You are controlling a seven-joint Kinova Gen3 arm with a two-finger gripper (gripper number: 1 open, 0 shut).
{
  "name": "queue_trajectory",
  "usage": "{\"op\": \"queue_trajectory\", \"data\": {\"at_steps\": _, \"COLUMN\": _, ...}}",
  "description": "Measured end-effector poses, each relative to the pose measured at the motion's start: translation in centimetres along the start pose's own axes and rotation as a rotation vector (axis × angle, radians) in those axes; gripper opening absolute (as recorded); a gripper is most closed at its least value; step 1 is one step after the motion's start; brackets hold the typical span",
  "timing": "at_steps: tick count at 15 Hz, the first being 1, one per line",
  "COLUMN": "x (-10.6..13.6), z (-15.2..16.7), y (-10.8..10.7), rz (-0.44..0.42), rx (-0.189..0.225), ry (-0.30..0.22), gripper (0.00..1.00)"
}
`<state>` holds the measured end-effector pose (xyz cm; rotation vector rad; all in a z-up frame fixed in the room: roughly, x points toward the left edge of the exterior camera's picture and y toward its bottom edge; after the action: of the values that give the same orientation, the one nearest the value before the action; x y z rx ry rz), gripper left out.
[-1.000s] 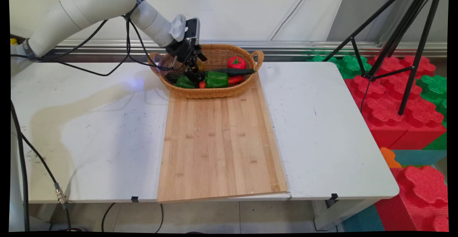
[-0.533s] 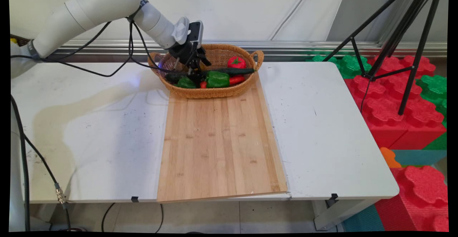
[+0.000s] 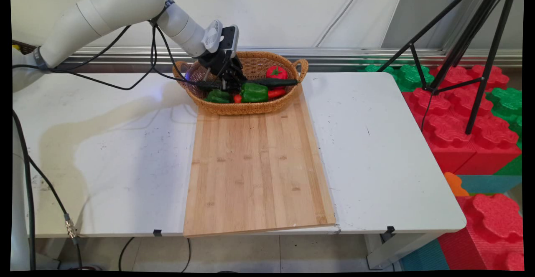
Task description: Place the picked object on the cutting board
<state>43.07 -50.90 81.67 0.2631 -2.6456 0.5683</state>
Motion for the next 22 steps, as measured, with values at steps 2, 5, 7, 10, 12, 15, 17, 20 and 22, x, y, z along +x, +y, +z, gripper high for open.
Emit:
{"op": "queue_trajectory", "data": {"at_steps": 2, "x": 0.1, "z": -0.1, "y": 0.0, "rz": 0.001, "rx": 0.003, "ry": 0.001, "gripper": 0.00}}
{"op": "queue_trajectory", "data": {"at_steps": 5, "x": 0.2, "z": -0.4, "y": -0.1, "rz": -0.004, "rx": 0.009, "ry": 0.004, "gripper": 0.00}}
{"op": "queue_trajectory", "data": {"at_steps": 7, "x": 0.4, "z": -1.0, "y": -0.2, "rz": -0.024, "rx": 0.019, "ry": 0.012, "gripper": 0.00}}
{"op": "queue_trajectory", "data": {"at_steps": 10, "x": 0.6, "z": -2.0, "y": -0.4, "rz": -0.058, "rx": 0.034, "ry": 0.024, "gripper": 0.00}}
{"op": "queue_trajectory", "data": {"at_steps": 12, "x": 0.7, "z": -3.3, "y": -0.5, "rz": -0.082, "rx": 0.048, "ry": 0.037, "gripper": 0.00}}
{"op": "queue_trajectory", "data": {"at_steps": 15, "x": 1.2, "z": -5.6, "y": -0.5, "rz": -0.120, "rx": 0.064, "ry": 0.063, "gripper": 0.00}}
{"op": "queue_trajectory", "data": {"at_steps": 17, "x": 1.4, "z": -7.2, "y": -0.4, "rz": -0.146, "rx": 0.072, "ry": 0.084, "gripper": 0.00}}
{"op": "queue_trajectory", "data": {"at_steps": 20, "x": 1.8, "z": -9.9, "y": 0.0, "rz": -0.191, "rx": 0.078, "ry": 0.122, "gripper": 0.00}}
{"op": "queue_trajectory", "data": {"at_steps": 22, "x": 2.2, "z": -11.7, "y": 0.6, "rz": -0.228, "rx": 0.069, "ry": 0.153, "gripper": 0.00}}
